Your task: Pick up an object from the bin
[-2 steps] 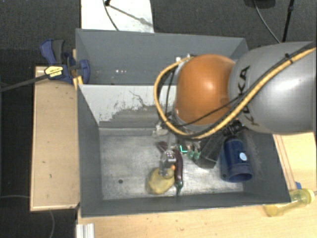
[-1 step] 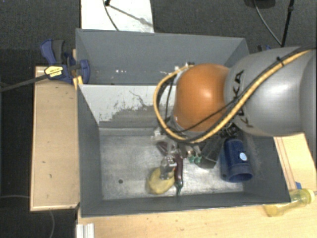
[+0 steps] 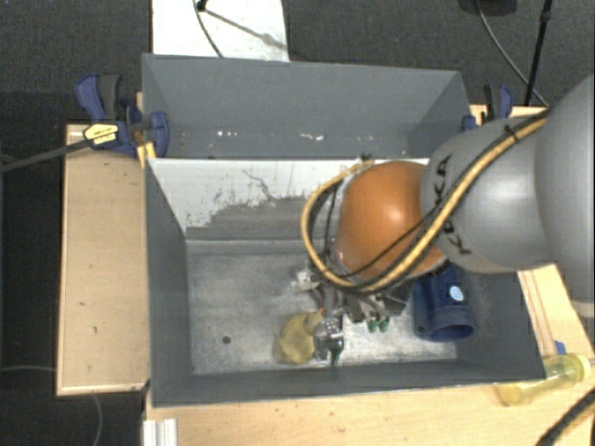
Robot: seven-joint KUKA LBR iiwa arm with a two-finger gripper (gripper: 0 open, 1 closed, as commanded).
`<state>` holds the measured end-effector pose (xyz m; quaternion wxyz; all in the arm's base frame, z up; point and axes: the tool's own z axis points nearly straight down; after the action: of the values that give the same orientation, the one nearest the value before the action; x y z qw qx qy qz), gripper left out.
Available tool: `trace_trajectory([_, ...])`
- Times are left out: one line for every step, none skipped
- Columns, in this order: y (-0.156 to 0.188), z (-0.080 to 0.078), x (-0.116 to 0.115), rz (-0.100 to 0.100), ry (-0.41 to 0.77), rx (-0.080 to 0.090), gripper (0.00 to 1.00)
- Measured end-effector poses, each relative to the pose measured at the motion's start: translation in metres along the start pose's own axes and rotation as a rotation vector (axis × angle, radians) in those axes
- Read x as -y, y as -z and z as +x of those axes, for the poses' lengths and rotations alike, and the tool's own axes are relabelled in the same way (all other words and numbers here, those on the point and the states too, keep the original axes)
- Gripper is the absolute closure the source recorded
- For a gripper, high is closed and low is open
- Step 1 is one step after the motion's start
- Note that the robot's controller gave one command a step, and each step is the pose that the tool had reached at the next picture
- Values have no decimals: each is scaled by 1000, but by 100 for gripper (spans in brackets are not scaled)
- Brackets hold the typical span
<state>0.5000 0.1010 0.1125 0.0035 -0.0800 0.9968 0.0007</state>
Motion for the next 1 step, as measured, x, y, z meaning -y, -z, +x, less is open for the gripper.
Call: trace_trajectory([-34,3,19,0,-81,-8,100])
